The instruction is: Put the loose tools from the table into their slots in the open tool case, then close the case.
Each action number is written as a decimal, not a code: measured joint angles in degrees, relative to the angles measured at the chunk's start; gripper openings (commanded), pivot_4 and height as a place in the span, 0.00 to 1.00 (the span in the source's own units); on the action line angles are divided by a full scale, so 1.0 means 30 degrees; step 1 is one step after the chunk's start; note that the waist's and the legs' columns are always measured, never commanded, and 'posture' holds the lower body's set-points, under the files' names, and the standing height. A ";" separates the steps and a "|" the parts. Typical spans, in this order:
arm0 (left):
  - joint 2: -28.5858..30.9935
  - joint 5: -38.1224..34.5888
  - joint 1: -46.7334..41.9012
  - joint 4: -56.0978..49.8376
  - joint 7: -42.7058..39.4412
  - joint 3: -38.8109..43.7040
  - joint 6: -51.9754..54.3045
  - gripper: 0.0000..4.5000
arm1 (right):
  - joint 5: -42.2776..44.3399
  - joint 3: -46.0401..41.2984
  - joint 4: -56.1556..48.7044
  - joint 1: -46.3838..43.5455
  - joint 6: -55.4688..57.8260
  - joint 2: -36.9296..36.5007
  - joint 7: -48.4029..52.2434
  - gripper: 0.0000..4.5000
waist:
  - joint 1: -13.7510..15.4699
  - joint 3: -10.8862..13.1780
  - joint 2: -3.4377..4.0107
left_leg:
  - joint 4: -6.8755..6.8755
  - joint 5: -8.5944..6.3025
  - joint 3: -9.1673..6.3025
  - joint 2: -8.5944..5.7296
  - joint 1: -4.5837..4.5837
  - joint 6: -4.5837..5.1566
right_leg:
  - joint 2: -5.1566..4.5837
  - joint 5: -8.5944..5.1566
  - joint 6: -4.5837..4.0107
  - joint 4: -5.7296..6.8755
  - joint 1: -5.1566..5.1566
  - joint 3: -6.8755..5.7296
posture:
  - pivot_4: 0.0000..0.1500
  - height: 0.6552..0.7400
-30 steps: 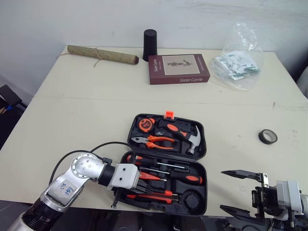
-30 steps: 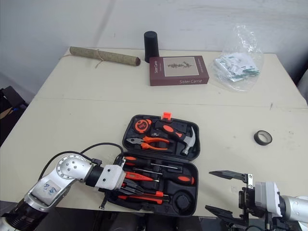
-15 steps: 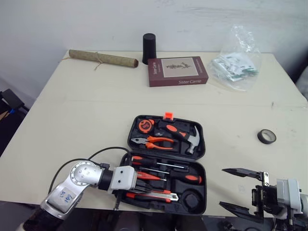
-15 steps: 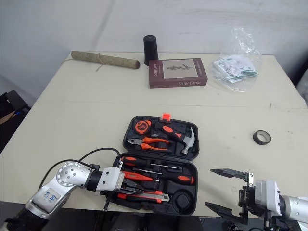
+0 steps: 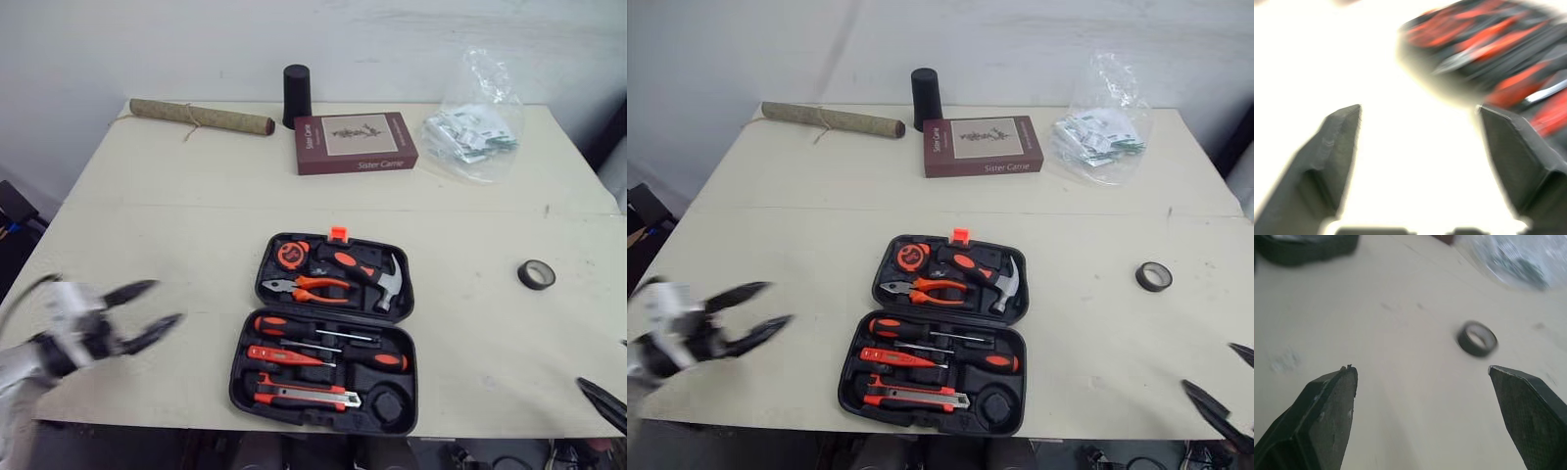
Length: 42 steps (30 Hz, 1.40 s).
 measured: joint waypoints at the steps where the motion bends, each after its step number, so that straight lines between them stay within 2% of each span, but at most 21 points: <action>1: 0.0079 0.0183 0.0299 0.1028 0.0020 0.0648 -0.0236 1.00 | -0.0076 -0.0228 0.0425 0.0021 -0.0188 0.0022 -0.0226 1.00 | -0.0057 0.0002 -0.0004 | -0.0012 -0.0001 0.0003 -0.0001 0.0002 0.0000 | -0.0003 0.0001 0.0001 -0.0014 0.0003 0.0002 | 1.00 1.00; 4: 0.0093 0.0584 0.0466 0.3431 0.0375 0.2059 -0.1093 1.00 | -0.0207 -0.0604 0.0944 -0.0600 -0.0193 0.0319 -0.1905 1.00 | -0.0125 0.0019 -0.0080 | -0.0009 -0.0062 -0.0003 -0.0009 0.0008 -0.0083 | -0.0050 0.0015 0.0021 -0.0017 0.0007 0.0028 | 1.00 1.00; 7: -0.0157 0.0483 0.0178 0.3260 0.0745 0.2428 -0.1095 1.00 | -0.0217 -0.0443 0.0036 -0.1125 0.0567 0.0567 -0.3324 1.00 | -0.0109 0.0018 -0.0090 | -0.0011 -0.0073 -0.0012 -0.0010 0.0004 -0.0104 | -0.0072 0.0015 0.0019 -0.0019 0.0004 0.0032 | 1.00 1.00; 11: -0.0769 0.0127 -0.0354 0.1074 0.0878 0.1563 -0.0543 1.00 | -0.0459 0.0811 -0.2068 -0.2337 0.2478 0.0441 -0.5300 1.00 | -0.0127 0.0031 -0.0047 | -0.0045 -0.0053 -0.0009 -0.0015 -0.0009 -0.0145 | -0.0077 0.0014 0.0016 -0.0026 -0.0023 0.0042 | 1.00 1.00; 13: -0.1069 -0.0212 -0.0838 -0.0559 0.0962 0.0357 0.0076 1.00 | -0.0840 0.1810 -0.3350 -0.3156 0.4251 -0.0469 -0.6526 1.00 | -0.0137 0.0041 -0.0011 | -0.0039 0.0004 0.0001 -0.0024 -0.0020 -0.0221 | -0.0084 0.0016 0.0019 -0.0014 -0.0035 0.0048 | 1.00 1.00; 16: -0.1017 -0.1058 -0.2444 -0.3857 0.1117 -0.1603 0.1515 1.00 | -0.1461 0.2902 -0.5330 -0.4546 0.8809 -0.4251 -0.7668 1.00 | -0.0114 0.0044 -0.0004 | -0.0070 0.0090 0.0009 -0.0019 -0.0025 -0.0151 | -0.0039 0.0012 0.0013 -0.0001 -0.0042 0.0026 | 1.00 1.00; 17: -0.0721 -0.1456 -0.3202 -0.4911 0.0922 -0.2527 0.2319 1.00 | -0.1351 0.3754 -0.5956 -0.5180 1.0995 -0.6476 -0.7132 1.00 | -0.0149 0.0054 0.0011 | -0.0074 0.0103 0.0030 -0.0016 -0.0026 -0.0132 | -0.0021 0.0012 0.0013 0.0005 -0.0047 0.0027 | 1.00 1.00; 21: -0.0301 -0.2528 -0.5233 -0.7302 0.0275 -0.5167 0.4332 1.00 | -0.0491 0.5743 -0.7122 -0.7603 1.5502 -1.0934 -0.5351 1.00 | -0.0119 0.0071 -0.0008 | -0.0063 0.0122 0.0031 -0.0018 -0.0025 -0.0107 | -0.0014 0.0015 0.0017 0.0020 -0.0042 0.0022 | 1.00 1.00; 24: -0.0545 -0.2542 -0.6720 -0.7691 0.0232 -0.6910 0.5176 1.00 | -0.0011 0.8080 -0.7262 -0.9820 1.7778 -1.3024 -0.3871 1.00 | -0.0113 0.0079 -0.0019 | -0.0062 0.0124 0.0025 -0.0021 -0.0038 -0.0110 | -0.0007 0.0015 0.0018 0.0005 -0.0040 0.0008 | 1.00 1.00; 25: -0.1081 -0.2368 -0.7522 -0.7674 0.0334 -0.7615 0.5217 1.00 | -0.0280 0.9667 -0.7103 -1.0751 1.8570 -1.3659 -0.3460 1.00 | -0.0055 0.0091 -0.0040 | -0.0031 0.0127 0.0013 -0.0024 -0.0059 -0.0110 | -0.0008 0.0016 0.0021 0.0001 -0.0036 -0.0008 | 1.00 1.00; 26: -0.1172 -0.2356 -0.7660 -0.7687 0.0355 -0.7783 0.5209 1.00 | -0.0368 0.9968 -0.7084 -1.0825 1.8689 -1.3713 -0.3416 1.00 | -0.0029 0.0100 -0.0054 | -0.0024 0.0128 0.0011 -0.0024 -0.0072 -0.0110 | -0.0008 0.0016 0.0021 0.0002 -0.0041 -0.0009 | 1.00 1.00; 28: -0.1609 -0.1851 -0.8159 -0.7418 0.0450 -0.8366 0.5120 1.00 | -0.1304 1.2022 -0.6111 -1.2112 1.8769 -1.3813 -0.2844 1.00 | -0.0058 0.0121 -0.0079 | 0.0031 0.0128 0.0021 -0.0035 -0.0085 -0.0107 | -0.0005 0.0021 0.0034 0.0000 -0.0034 -0.0007 | 1.00 1.00; 30: -0.1860 -0.1601 -0.8564 -0.7351 0.0563 -0.8889 0.5127 1.00 | -0.2636 1.3652 -0.4614 -1.3200 1.8357 -1.3924 -0.2368 0.88 | -0.0093 0.0149 -0.0081 | 0.0061 0.0127 0.0030 -0.0041 -0.0113 -0.0092 | -0.0008 0.0040 0.0068 -0.0018 -0.0035 0.0000 | 1.00 1.00; 32: -0.2269 -0.1528 -0.8785 -0.7365 0.0579 -0.9317 0.5125 1.00 | -0.4016 1.4981 -0.3020 -1.4411 1.7632 -1.3942 -0.1941 0.71 | -0.0118 0.0152 -0.0079 | 0.0077 0.0127 0.0052 -0.0049 -0.0112 -0.0084 | -0.0013 0.0047 0.0081 -0.0019 -0.0037 0.0020 | 1.00 1.00; 37: -0.2721 -0.0969 -0.9126 -0.7488 0.0356 -1.0732 0.5087 1.00 | -0.7323 1.7653 0.1271 -1.8990 1.5928 -1.3383 -0.0909 0.71 | -0.0223 0.0173 -0.0054 | 0.0083 0.0142 0.0088 -0.0017 -0.0094 -0.0107 | 0.0034 0.0045 0.0078 0.0003 -0.0057 0.0047 | 1.00 1.00; 42: -0.3094 -0.0847 -0.9221 -0.7692 0.0036 -1.1406 0.4886 1.00 | -0.9705 1.9820 0.5007 -2.2675 1.4718 -1.1416 0.0425 0.71 | -0.0282 0.0193 -0.0039 | 0.0084 0.0150 0.0109 -0.0009 -0.0082 -0.0123 | 0.0050 0.0044 0.0075 0.0019 -0.0069 0.0064 | 1.00 1.00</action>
